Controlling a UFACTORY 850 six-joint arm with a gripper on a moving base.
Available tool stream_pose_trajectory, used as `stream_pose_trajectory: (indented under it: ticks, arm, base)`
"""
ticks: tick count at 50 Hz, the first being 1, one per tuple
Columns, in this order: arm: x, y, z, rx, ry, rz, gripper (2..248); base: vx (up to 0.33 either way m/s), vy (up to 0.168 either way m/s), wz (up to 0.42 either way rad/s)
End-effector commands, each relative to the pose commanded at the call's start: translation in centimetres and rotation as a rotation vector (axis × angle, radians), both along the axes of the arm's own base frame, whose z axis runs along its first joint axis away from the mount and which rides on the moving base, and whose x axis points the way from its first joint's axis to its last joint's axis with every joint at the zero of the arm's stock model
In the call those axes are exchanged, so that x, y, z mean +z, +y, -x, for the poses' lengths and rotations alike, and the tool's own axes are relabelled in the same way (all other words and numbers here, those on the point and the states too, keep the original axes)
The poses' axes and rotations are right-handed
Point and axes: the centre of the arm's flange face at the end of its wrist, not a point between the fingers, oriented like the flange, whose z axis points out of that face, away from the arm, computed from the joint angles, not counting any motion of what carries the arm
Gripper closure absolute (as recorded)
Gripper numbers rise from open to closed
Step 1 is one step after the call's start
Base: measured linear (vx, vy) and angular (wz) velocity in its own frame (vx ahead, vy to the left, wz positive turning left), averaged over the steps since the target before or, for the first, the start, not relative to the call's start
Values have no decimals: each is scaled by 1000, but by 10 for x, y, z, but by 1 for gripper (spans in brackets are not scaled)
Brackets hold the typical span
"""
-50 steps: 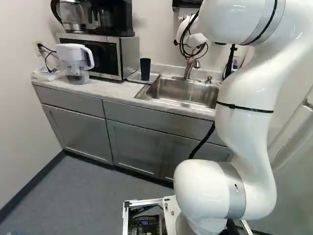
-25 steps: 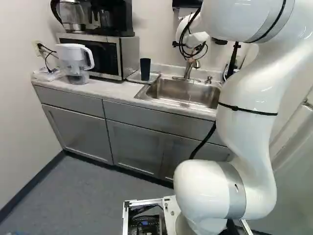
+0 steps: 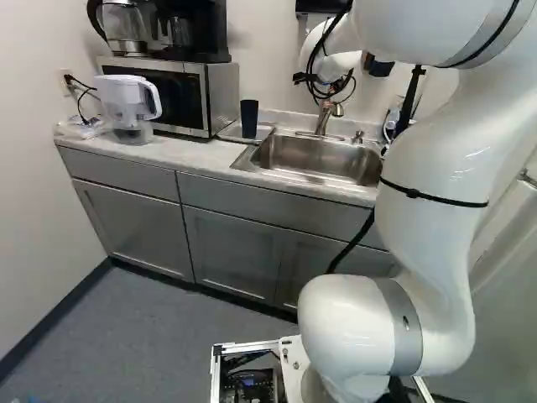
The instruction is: Rinse the cup and place it in the tray
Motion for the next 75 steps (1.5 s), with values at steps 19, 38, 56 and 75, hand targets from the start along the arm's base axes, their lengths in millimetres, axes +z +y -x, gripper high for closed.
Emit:
stream_pose_trajectory:
  ticks: [19,38,56,75]
  arm:
    - [1,2,2,3,-7,1,3]
    - [2,28,23,41,-1,0,3]
    - [-3,40,37,58,73,-10,3]
    - [-13,45,46,64,194,-26,3]
  base:
    - [0,0,0]
    - [0,0,0]
    - [0,0,0]
    - [0,0,0]
